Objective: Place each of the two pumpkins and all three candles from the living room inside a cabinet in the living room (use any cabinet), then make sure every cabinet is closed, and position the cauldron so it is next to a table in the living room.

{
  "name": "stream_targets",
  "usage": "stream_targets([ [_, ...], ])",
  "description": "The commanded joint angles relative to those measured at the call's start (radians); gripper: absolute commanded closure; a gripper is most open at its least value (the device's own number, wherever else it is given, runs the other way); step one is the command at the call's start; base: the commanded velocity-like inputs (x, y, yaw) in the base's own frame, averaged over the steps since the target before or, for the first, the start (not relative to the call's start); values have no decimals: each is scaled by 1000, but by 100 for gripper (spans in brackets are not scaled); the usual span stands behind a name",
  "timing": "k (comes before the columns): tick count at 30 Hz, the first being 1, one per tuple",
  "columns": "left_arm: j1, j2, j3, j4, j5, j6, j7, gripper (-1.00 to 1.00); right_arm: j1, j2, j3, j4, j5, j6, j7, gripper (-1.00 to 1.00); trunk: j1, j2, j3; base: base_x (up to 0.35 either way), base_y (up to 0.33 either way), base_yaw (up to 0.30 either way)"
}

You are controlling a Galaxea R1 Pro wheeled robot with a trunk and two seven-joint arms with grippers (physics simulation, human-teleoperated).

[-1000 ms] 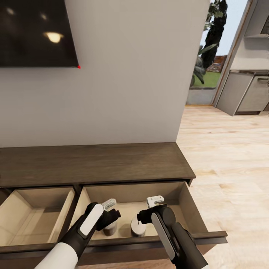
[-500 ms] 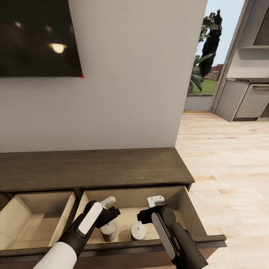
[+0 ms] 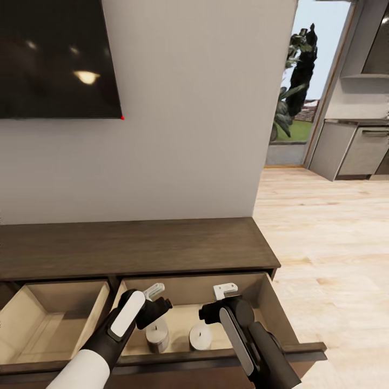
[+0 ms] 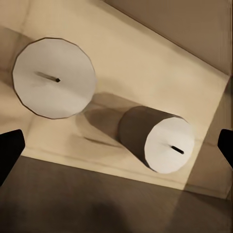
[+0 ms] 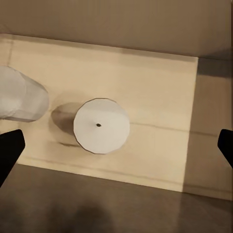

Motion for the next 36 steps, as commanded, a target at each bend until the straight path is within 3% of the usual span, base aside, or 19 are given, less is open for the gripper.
stream_targets([
  [1, 0, 0, -2, -1, 10, 0, 10, -100, -1, 0, 1, -1, -10, 3, -10, -100, -1, 0, 3, -51, 0, 0],
  [4, 0, 0, -1, -1, 11, 0, 10, -100, -1, 0, 1, -2, -10, 3, -10, -100, -2, 1, 15, -188, 0, 0],
  [31, 0, 0, -1, 0, 11, 0, 10, -100, -1, 1, 1, -4, -12, 1, -9, -100, -106, 190, 99, -39, 0, 0],
  [36, 0, 0, -1, 0, 11, 0, 10, -100, -1, 1, 1, -12, -37, 2, -10, -100, -125, 225, 115, -6, 0, 0],
])
